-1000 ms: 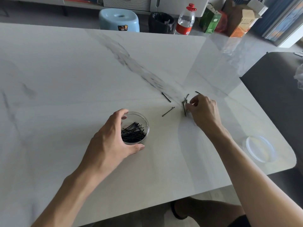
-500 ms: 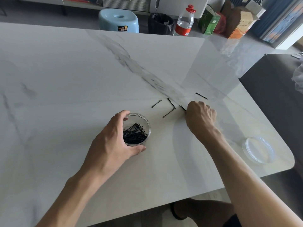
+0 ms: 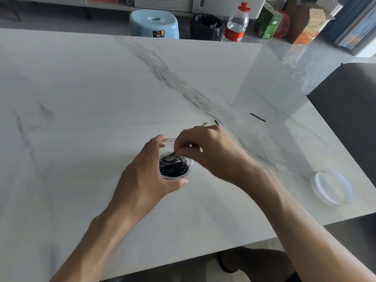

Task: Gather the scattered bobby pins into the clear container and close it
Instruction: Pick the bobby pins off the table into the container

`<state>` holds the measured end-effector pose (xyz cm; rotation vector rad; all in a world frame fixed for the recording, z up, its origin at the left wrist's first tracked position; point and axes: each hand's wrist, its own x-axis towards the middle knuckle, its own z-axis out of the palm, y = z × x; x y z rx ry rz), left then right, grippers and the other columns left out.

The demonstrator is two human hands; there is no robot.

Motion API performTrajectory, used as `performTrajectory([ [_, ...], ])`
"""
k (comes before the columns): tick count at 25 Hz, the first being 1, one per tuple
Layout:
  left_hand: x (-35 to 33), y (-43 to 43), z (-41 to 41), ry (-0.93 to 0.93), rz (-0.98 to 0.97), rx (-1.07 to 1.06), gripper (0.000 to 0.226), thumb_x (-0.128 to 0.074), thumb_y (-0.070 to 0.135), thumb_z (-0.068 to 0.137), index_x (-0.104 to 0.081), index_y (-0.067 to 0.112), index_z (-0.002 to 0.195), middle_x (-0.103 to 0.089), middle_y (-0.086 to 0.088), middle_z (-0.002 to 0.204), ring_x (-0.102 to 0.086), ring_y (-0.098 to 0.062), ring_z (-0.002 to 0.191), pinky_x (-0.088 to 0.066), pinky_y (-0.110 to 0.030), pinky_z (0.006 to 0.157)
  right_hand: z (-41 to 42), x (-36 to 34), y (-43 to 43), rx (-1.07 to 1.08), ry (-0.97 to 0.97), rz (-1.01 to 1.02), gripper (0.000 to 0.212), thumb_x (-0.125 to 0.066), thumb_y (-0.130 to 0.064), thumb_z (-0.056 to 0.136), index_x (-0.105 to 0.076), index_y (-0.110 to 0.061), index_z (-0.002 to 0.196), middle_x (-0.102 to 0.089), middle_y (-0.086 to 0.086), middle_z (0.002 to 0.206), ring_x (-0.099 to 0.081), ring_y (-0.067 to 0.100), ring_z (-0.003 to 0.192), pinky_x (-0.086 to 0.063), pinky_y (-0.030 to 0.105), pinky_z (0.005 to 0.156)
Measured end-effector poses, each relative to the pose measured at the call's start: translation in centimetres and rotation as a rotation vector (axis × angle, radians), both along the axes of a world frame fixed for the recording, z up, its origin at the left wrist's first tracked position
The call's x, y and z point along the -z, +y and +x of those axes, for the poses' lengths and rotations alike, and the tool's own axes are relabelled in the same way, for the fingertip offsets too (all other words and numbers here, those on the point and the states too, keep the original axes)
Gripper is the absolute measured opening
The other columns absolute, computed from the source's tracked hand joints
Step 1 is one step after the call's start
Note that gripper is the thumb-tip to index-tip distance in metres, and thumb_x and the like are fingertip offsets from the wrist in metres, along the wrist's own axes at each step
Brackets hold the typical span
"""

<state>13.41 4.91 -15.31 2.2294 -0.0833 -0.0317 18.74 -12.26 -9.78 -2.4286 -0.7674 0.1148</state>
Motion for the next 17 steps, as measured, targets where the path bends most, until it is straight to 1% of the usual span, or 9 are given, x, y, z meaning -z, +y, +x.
performTrajectory([
  [2, 0.0, 0.0, 0.0, -0.003, 0.010, -0.002, 0.088, -0.080, 0.052, 0.053, -0.028, 0.052, 0.123, -0.047, 0.029, 0.123, -0.049, 0.005, 0.105, -0.044, -0.025, 0.082, 0.0, 0.5, 0.7, -0.078, 0.020, -0.052, 0.003, -0.067, -0.024, 0.084, -0.070, -0.025, 0.084, -0.065, -0.012, 0.083, -0.051, 0.005, 0.071, -0.048, 0.031, 0.069],
  [3, 0.0, 0.0, 0.0, -0.004, 0.010, -0.004, 0.088, -0.081, 0.051, 0.053, -0.029, 0.050, 0.125, -0.048, 0.028, 0.123, -0.050, 0.004, 0.106, -0.045, -0.026, 0.083, 0.4, 0.8, 0.5, -0.060, 0.001, 0.002, 0.003, -0.069, -0.025, 0.083, -0.071, -0.025, 0.085, -0.065, -0.012, 0.086, -0.051, 0.003, 0.071, -0.048, 0.027, 0.069],
  [4, 0.0, 0.1, 0.0, -0.006, 0.007, -0.006, 0.089, -0.082, 0.050, 0.053, -0.031, 0.048, 0.126, -0.048, 0.027, 0.123, -0.050, 0.002, 0.108, -0.045, -0.027, 0.085, 1.1, 1.0, 0.2, 0.008, -0.036, 0.088, 0.003, -0.071, -0.024, 0.082, -0.073, -0.024, 0.085, -0.066, -0.012, 0.086, -0.051, 0.001, 0.068, -0.045, 0.020, 0.068],
  [6, -0.1, 0.3, -0.1, -0.015, 0.015, -0.005, 0.090, -0.083, 0.050, 0.053, -0.031, 0.044, 0.127, -0.048, 0.025, 0.124, -0.049, 0.000, 0.111, -0.044, -0.029, 0.087, 2.9, 1.6, -1.2, 0.286, -0.099, 0.185, 0.007, -0.072, -0.022, 0.081, -0.073, -0.024, 0.088, -0.068, -0.009, 0.086, -0.052, -0.001, 0.066, -0.042, 0.012, 0.067],
  [8, -0.2, 0.4, -0.2, -0.032, 0.043, 0.000, 0.091, -0.083, 0.051, 0.054, -0.031, 0.043, 0.127, -0.048, 0.024, 0.125, -0.049, -0.001, 0.111, -0.042, -0.027, 0.086, 4.7, 2.9, -3.4, 0.596, -0.043, 0.039, 0.022, -0.068, -0.026, 0.083, -0.070, -0.019, 0.104, -0.067, -0.001, 0.099, -0.057, 0.005, 0.080, -0.047, 0.022, 0.080],
  [10, -0.3, 0.5, -0.1, -0.042, 0.069, -0.002, 0.091, -0.083, 0.051, 0.054, -0.030, 0.044, 0.127, -0.049, 0.023, 0.125, -0.050, -0.001, 0.111, -0.042, -0.026, 0.086, 5.4, 4.6, -5.1, 0.733, 0.104, -0.173, 0.038, -0.063, -0.033, 0.087, -0.062, -0.014, 0.120, -0.060, 0.007, 0.116, -0.056, 0.022, 0.105, -0.047, 0.035, 0.089],
  [12, -0.3, 0.7, -0.1, -0.042, 0.079, -0.002, 0.091, -0.083, 0.050, 0.053, -0.030, 0.043, 0.127, -0.049, 0.022, 0.125, -0.051, -0.003, 0.110, -0.042, -0.025, 0.086, 5.4, 5.5, -5.6, 0.718, 0.119, -0.174, 0.037, -0.060, -0.033, 0.088, -0.062, -0.014, 0.119, -0.057, 0.006, 0.118, -0.054, 0.026, 0.110, -0.046, 0.035, 0.087],
  [14, -0.2, 0.8, 0.0, -0.044, 0.082, 0.002, 0.092, -0.083, 0.051, 0.053, -0.030, 0.042, 0.127, -0.049, 0.021, 0.125, -0.051, -0.003, 0.110, -0.041, -0.024, 0.085, 5.2, 5.6, -5.6, 0.657, 0.084, -0.114, 0.027, -0.059, -0.033, 0.088, -0.066, -0.018, 0.109, -0.059, 0.001, 0.109, -0.057, 0.023, 0.101, -0.047, 0.033, 0.078],
  [17, -0.1, 0.9, 0.0, -0.044, 0.083, 0.000, 0.091, -0.083, 0.051, 0.053, -0.029, 0.043, 0.127, -0.049, 0.022, 0.124, -0.051, -0.002, 0.109, -0.041, -0.024, 0.084, 4.9, 5.1, -6.0, 0.575, 0.097, -0.158, 0.019, -0.065, -0.037, 0.083, -0.068, -0.025, 0.097, -0.058, -0.006, 0.101, -0.058, 0.016, 0.089, -0.047, 0.031, 0.071],
])
